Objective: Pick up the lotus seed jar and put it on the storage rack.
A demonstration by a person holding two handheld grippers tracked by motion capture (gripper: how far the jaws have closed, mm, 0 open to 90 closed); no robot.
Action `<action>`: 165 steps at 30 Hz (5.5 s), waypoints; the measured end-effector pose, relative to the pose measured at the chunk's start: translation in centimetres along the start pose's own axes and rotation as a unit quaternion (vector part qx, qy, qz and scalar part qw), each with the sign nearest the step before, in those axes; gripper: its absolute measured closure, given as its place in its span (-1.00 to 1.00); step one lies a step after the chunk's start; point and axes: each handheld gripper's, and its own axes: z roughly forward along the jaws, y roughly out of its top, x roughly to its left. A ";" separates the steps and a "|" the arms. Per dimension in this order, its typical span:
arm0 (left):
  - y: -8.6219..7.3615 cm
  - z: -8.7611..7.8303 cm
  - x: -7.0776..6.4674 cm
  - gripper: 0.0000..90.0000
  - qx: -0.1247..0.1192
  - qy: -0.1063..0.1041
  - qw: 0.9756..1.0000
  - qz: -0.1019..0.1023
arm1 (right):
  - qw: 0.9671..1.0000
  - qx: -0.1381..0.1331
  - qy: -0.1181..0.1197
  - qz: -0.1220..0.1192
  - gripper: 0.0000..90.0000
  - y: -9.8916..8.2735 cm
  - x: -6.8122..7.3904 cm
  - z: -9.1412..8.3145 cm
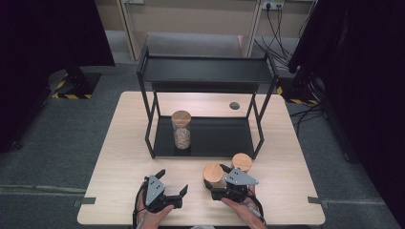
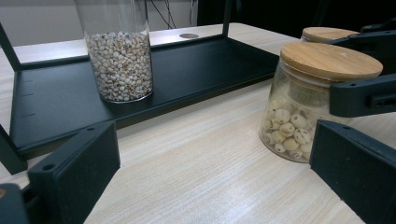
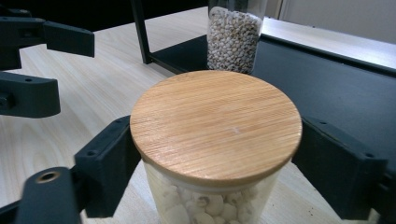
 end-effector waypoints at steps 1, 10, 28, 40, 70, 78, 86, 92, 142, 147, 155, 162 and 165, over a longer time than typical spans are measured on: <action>0.0 0.0 0.0 -0.98 0.000 0.000 1.000 0.000 | 1.000 0.002 0.000 -0.001 -0.57 0.1 0.0 0.1; 0.0 0.0 0.1 -0.98 0.001 0.001 1.000 -0.004 | 1.000 0.009 0.005 -0.001 -0.44 0.4 0.0 0.2; 0.0 0.0 0.1 -0.98 0.002 0.003 1.000 -0.009 | 1.000 -0.003 0.007 -0.012 -0.43 2.8 -0.1 0.7; 0.0 0.0 0.2 -0.98 0.001 0.005 1.000 -0.010 | 1.000 0.006 -0.008 -0.013 -0.43 4.9 -0.2 2.7; 0.0 -0.1 0.3 -0.98 0.000 0.006 1.000 -0.012 | 0.997 0.017 -0.076 0.023 -0.43 8.0 -1.0 8.1; 0.0 -0.1 0.4 -0.98 0.000 0.006 1.000 -0.013 | 0.995 0.024 -0.094 0.030 -0.43 8.4 -1.2 9.7; 0.0 -0.1 0.4 -0.97 0.000 0.005 1.000 -0.013 | 0.993 0.031 -0.109 0.036 -0.43 8.3 -1.4 11.2; -0.1 -0.1 0.4 -0.98 0.000 0.005 1.000 -0.014 | 0.992 0.033 -0.117 0.035 -0.43 8.2 -1.3 12.1; -0.1 -0.1 0.3 -0.98 0.003 0.004 1.000 -0.013 | 0.998 -0.007 -0.031 0.054 -0.92 8.3 -0.6 5.2; -0.1 -0.1 0.3 -0.98 0.002 0.004 1.000 -0.014 | 0.998 -0.009 -0.020 0.051 -0.92 7.9 -0.5 4.6; -0.1 -0.1 0.3 -0.97 0.003 0.005 1.000 -0.015 | 0.999 -0.009 -0.002 0.047 -0.92 6.7 -0.5 3.2; -0.1 -0.1 0.3 -0.97 0.002 0.005 1.000 -0.016 | 0.999 -0.025 0.016 0.046 -0.93 5.6 -0.6 1.8; -0.1 -0.1 0.3 -0.98 0.001 0.006 1.000 -0.015 | 0.998 -0.029 0.018 0.049 -0.94 5.2 -0.7 1.1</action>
